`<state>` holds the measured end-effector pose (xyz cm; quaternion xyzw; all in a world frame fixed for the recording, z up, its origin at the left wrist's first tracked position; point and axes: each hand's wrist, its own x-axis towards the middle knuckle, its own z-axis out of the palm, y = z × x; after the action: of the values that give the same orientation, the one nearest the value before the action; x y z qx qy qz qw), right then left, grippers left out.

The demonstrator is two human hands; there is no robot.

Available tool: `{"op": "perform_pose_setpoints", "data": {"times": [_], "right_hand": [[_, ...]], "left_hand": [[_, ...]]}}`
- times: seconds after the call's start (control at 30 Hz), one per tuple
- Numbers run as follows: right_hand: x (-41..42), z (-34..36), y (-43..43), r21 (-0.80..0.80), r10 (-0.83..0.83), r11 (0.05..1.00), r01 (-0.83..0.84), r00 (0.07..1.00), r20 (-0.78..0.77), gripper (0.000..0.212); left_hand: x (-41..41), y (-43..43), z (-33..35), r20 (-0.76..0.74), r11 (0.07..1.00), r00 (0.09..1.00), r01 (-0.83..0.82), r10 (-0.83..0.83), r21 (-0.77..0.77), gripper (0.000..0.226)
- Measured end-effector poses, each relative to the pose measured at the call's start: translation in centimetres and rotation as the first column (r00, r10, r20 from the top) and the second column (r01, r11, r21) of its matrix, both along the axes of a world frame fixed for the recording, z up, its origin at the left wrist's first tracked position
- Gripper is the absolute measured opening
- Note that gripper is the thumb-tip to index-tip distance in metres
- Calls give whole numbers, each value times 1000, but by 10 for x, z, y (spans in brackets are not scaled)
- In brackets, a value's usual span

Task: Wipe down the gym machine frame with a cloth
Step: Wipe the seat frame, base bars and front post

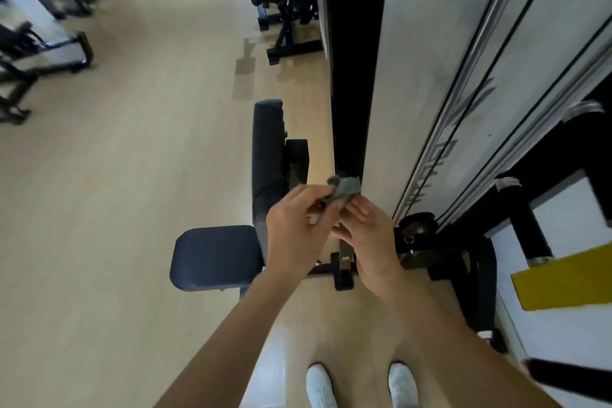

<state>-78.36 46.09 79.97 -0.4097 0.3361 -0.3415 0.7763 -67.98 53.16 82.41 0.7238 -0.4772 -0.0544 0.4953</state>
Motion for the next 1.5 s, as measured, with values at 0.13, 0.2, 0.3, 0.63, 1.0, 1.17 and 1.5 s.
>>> {"op": "perform_pose_setpoints", "data": {"times": [0.13,0.2,0.3,0.63,1.0,1.17,1.5], "right_hand": [[14,16,7,98,-18,995,13,999,48,26],[20,18,12,81,-17,997,12,998,64,24],[34,16,17,0,-16,1000,16,1000,19,27],[68,3,22,-457,-47,889,-27,987,-151,69],[97,-16,-19,-747,-158,661,-69,961,-229,47],[104,-36,-22,-808,-232,588,-30,951,-204,41],[99,-69,-14,-719,-338,649,249,941,20,16]], "left_hand": [[49,-8,42,183,995,979,78,-89,68,19],[74,-20,53,285,990,954,61,-96,131,18],[103,-45,59,459,973,882,-6,-104,230,18],[122,-52,43,506,882,810,30,-297,470,23],[116,-1,13,20,978,999,36,-41,207,43],[100,0,-1,-97,993,995,-26,37,113,40],[90,-4,-2,-136,996,987,-78,84,50,40]]}}
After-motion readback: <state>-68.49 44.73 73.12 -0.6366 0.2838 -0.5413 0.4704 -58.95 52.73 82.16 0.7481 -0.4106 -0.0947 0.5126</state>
